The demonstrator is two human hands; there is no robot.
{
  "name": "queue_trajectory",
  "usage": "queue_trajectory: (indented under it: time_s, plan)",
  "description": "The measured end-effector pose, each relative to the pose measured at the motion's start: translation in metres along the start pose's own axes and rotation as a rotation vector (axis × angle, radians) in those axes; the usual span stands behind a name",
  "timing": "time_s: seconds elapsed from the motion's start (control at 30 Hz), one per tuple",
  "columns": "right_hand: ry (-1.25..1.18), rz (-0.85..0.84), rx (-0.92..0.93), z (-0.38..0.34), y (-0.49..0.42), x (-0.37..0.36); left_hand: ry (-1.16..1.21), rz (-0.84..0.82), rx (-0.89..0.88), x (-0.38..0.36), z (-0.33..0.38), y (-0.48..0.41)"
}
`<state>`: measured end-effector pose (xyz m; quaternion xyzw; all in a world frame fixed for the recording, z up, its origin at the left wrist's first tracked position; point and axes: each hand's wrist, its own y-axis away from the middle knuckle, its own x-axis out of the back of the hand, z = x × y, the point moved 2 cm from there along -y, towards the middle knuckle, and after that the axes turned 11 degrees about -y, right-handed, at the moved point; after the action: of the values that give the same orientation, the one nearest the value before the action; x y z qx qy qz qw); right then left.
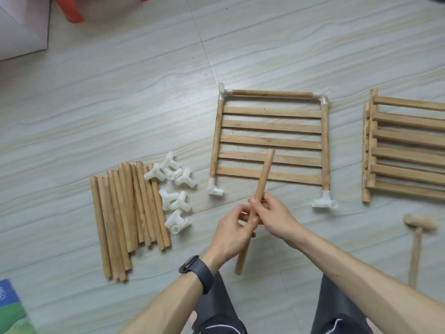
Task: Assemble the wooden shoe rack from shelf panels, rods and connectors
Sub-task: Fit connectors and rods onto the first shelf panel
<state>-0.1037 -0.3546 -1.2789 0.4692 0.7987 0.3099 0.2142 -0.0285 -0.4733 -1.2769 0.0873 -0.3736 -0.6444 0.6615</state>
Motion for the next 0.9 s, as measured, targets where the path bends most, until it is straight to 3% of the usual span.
queue_trajectory:
  time_s: [0.07,0.13,0.2,0.23,0.4,0.53,0.9]
  plan:
    - [0.064,0.098,0.056,0.0,0.001,0.012,-0.238,0.032,-0.086,0.004,0.001,-0.006]
    - [0.181,0.148,0.1,-0.003,0.0,0.026,-0.436,0.243,-0.046,0.022,-0.001,-0.018]
    - [0.457,0.147,0.12,-0.006,-0.005,0.041,-0.464,0.478,0.053,0.046,-0.005,-0.03]
    - [0.606,0.128,0.11,-0.005,-0.009,0.046,-0.454,0.517,0.104,0.057,-0.007,-0.036]
    - [1.054,0.025,0.106,0.011,-0.019,0.048,-0.359,0.303,0.246,0.079,-0.02,-0.072]
    - [1.012,0.002,0.173,0.024,-0.023,0.05,-0.248,0.301,0.266,0.083,-0.03,-0.077]
    - [0.97,0.088,0.344,0.024,-0.007,0.048,-0.226,0.348,0.284,0.073,-0.045,-0.067]
